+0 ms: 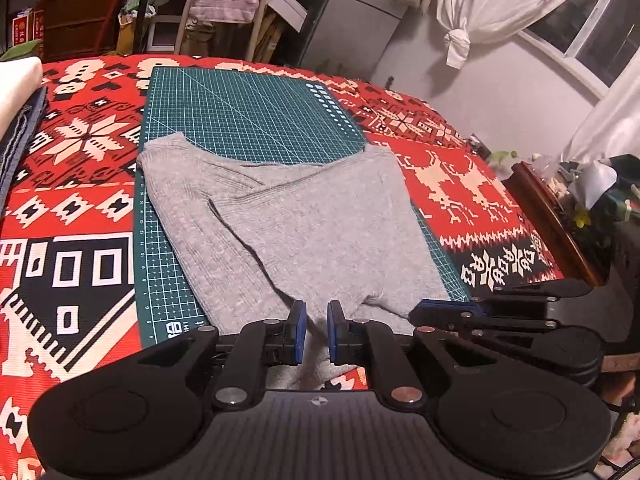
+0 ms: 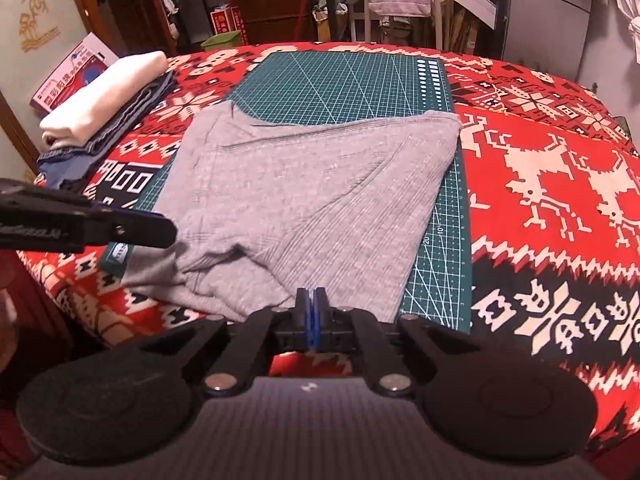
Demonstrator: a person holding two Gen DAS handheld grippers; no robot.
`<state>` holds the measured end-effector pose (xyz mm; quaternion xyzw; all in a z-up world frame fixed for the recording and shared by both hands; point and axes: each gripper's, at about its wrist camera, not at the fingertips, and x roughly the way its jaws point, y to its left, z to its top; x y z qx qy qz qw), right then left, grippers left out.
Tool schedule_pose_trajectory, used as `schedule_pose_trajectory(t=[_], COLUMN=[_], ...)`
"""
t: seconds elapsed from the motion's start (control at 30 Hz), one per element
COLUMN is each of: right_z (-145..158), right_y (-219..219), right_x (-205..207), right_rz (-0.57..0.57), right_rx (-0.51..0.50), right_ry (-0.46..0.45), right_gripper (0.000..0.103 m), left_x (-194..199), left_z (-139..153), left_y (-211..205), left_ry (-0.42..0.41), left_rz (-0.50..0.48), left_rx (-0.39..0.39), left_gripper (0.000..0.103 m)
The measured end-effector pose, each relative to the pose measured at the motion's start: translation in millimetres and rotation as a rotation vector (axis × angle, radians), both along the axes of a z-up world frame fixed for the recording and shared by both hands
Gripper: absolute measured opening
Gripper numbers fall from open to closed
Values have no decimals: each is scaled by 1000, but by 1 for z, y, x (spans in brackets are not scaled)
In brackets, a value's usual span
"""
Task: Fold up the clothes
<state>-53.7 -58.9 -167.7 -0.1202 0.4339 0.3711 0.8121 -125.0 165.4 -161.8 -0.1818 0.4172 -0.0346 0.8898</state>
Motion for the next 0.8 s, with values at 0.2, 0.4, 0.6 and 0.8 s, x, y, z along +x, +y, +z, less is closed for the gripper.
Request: schedule_pose_trajectory(t=[0.2,0.4,0.6,0.8], right_z=[7,-2,7,26], right_y=[-3,-10,-15,-15], right_x=[12,10,0,-1], right_rz=[-52,-57,-48,-66], right_rx=[9,-7,1,14], right_ry=[-23,1,-16,-73], right_gripper=[2,2,2,31], left_x=[2,2,3,1], left_z=[-2,-2,0,8], left_y=[-3,-4,-7,-12], left_ry=[9,16,13,-3], left_rz=[-7,-8,-12,10], left_rx=[2,9,14,46], left_gripper=[9,9,9,26])
